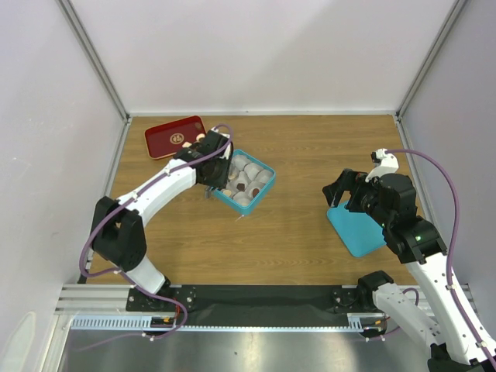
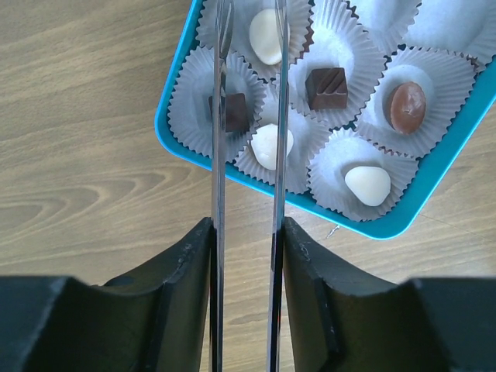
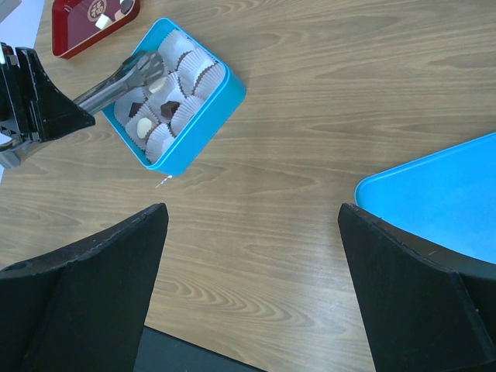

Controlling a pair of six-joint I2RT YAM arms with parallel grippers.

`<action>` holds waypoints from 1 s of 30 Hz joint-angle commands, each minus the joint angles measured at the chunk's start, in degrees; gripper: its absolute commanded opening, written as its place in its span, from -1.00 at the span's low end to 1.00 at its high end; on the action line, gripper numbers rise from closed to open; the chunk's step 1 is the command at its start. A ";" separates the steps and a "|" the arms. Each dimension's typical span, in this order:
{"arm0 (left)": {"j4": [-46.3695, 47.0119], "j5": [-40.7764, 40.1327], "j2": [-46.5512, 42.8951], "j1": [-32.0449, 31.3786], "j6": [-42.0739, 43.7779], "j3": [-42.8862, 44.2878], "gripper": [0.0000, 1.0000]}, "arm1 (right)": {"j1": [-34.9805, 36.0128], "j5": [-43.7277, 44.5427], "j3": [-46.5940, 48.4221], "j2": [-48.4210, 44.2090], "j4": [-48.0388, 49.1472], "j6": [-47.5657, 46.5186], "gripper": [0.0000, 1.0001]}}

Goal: Pack the chocolate

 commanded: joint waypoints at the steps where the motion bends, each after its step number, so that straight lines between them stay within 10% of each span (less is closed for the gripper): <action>1: 1.31 -1.16 -0.25 -0.50 -0.44 1.22 -0.12 | -0.17 0.58 1.72 -0.62 1.18 -0.27 0.98; 12: -4.13 -5.47 -0.60 0.55 2.11 16.06 -0.09 | -0.08 0.58 1.72 -0.88 1.36 -0.27 0.99; 30: -4.76 -7.58 17.06 19.01 -0.70 27.14 0.04 | -0.17 -0.13 0.40 -1.50 2.15 -1.06 0.99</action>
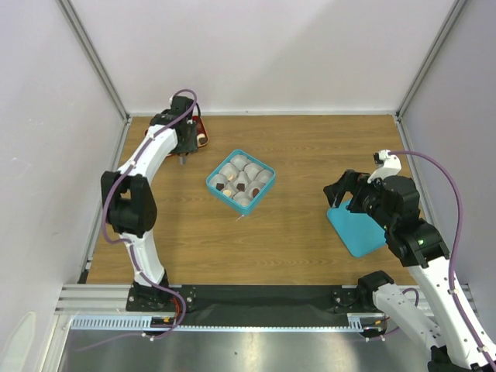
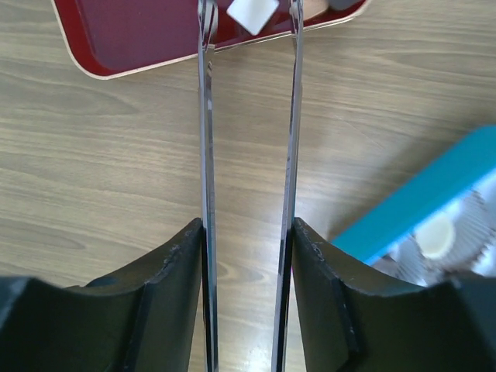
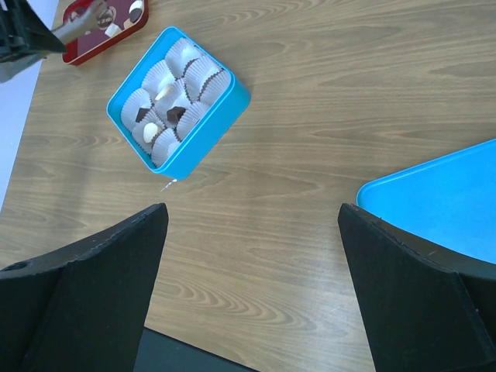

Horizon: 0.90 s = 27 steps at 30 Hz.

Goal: Pack the chocolate

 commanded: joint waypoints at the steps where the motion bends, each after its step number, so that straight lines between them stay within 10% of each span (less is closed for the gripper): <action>1: 0.77 -1.26 1.85 1.13 -0.85 4.50 0.04 | -0.17 0.25 0.31 -0.31 1.82 -1.10 0.98; 27: 2.00 -0.65 8.37 3.33 -0.50 3.89 -0.01 | -0.26 0.69 -0.13 2.23 3.75 -1.45 0.98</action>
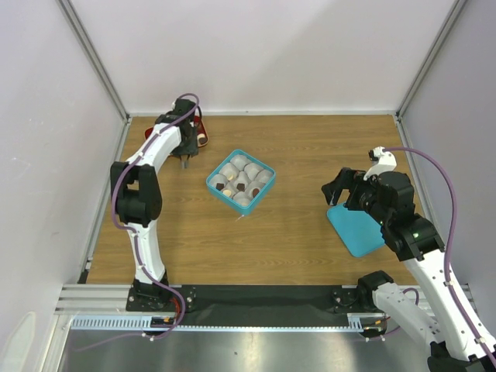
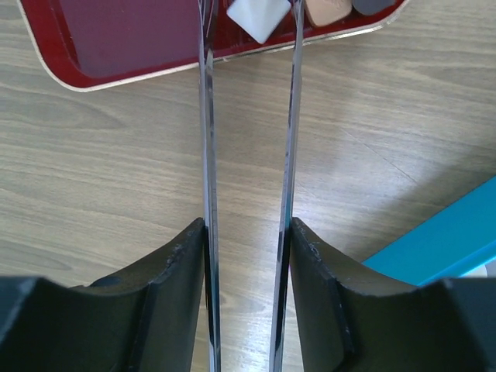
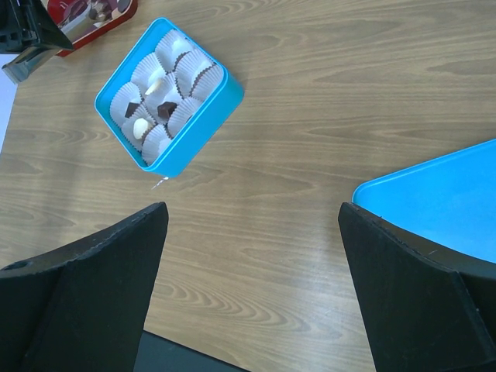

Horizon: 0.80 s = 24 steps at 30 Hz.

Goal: Pack the chocolate

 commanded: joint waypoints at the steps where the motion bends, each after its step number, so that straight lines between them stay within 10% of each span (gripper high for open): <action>1: 1.55 -0.60 -0.40 1.50 -0.54 0.26 -0.02 | -0.10 0.60 0.05 -0.28 2.42 -0.34 0.99; 24: -1.09 2.91 -0.23 3.08 0.07 1.58 -0.10 | -0.19 0.60 -0.74 -0.63 2.95 0.01 0.99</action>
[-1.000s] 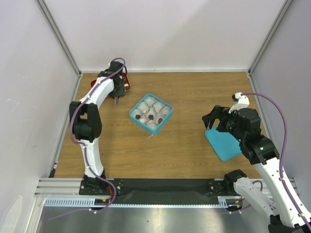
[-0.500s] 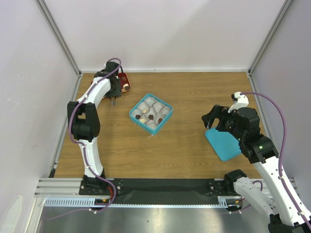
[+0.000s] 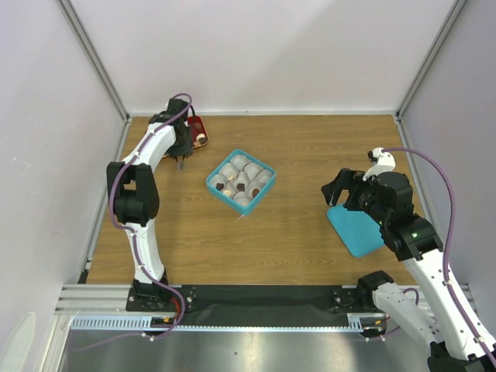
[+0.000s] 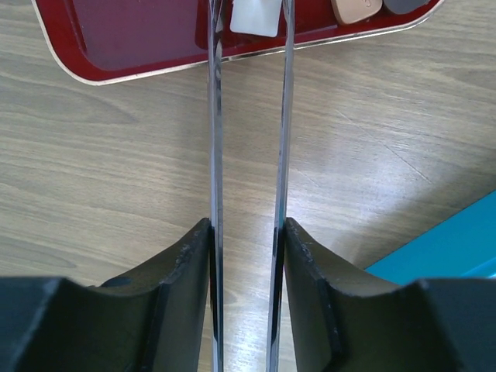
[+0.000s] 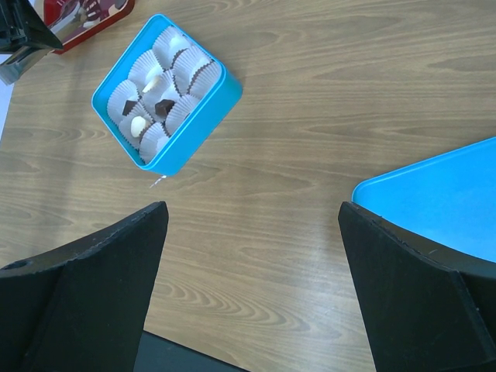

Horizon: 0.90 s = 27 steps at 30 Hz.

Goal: Pack the chocolate

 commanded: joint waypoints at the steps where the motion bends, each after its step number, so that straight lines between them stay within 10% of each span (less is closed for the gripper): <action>1: -0.45 0.79 -0.22 0.50 0.07 1.67 -0.13 | -0.15 0.60 0.04 -0.52 2.42 -0.01 0.99; 27: -2.74 3.34 -10.14 -5.64 2.18 5.37 -0.37 | -0.15 0.42 1.80 -0.96 1.02 0.78 0.98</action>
